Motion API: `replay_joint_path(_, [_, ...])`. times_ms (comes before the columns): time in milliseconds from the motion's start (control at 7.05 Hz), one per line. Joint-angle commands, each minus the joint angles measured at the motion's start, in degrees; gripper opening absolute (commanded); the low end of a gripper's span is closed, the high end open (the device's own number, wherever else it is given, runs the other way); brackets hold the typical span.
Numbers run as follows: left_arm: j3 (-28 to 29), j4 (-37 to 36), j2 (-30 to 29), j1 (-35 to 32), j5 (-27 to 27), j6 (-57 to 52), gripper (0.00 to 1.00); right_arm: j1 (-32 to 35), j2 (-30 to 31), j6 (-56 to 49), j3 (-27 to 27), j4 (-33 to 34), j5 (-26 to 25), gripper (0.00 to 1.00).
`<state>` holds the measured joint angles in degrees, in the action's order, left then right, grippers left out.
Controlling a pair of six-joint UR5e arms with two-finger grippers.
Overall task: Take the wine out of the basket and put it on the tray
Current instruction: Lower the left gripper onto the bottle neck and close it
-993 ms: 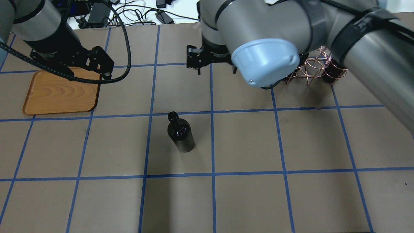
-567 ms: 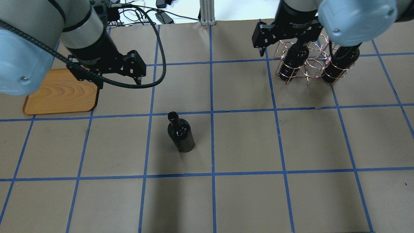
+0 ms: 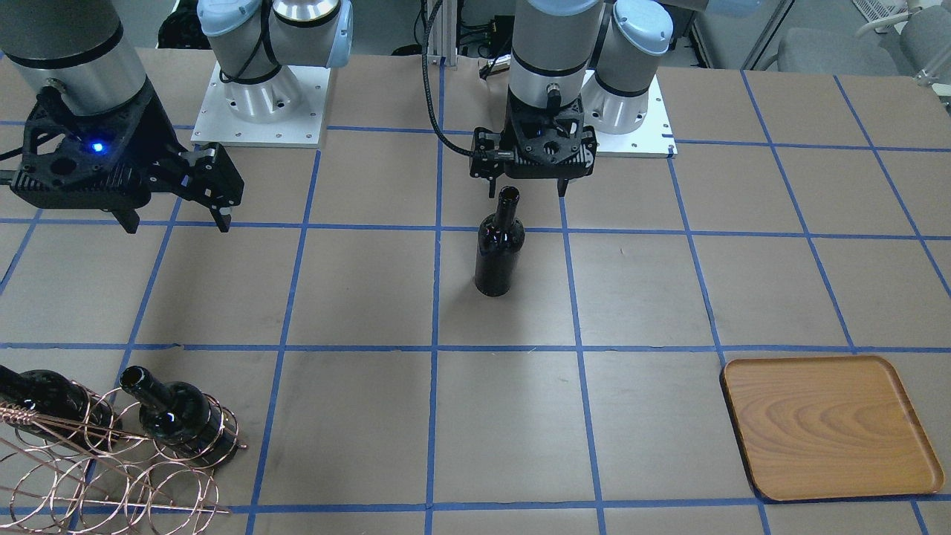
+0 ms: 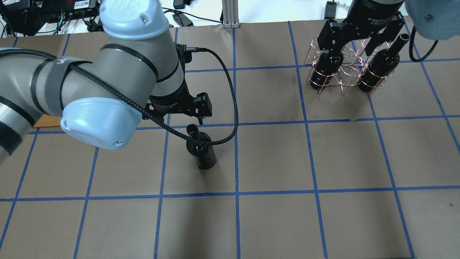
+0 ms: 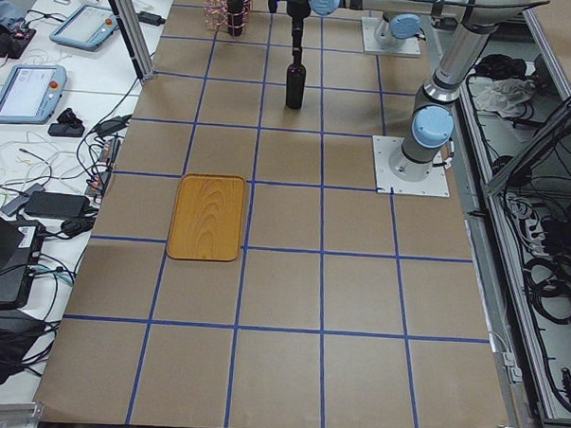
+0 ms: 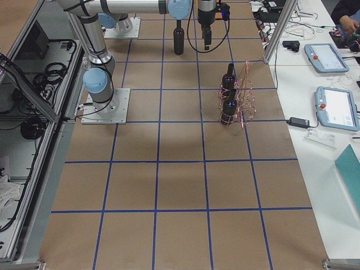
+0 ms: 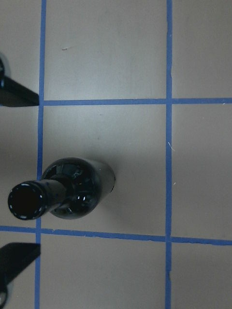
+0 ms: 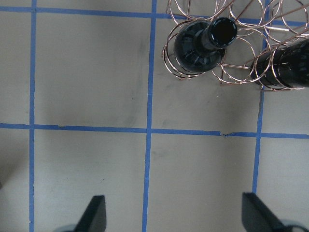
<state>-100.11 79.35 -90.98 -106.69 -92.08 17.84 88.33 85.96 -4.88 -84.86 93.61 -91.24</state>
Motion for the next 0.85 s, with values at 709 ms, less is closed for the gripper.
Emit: replay_joint_path(709, [-2.2, -3.2, -2.9, -0.8, 0.7, 0.0, 0.6, 0.3, 0.9, -2.3, -0.3, -3.3, 3.0, 1.0])
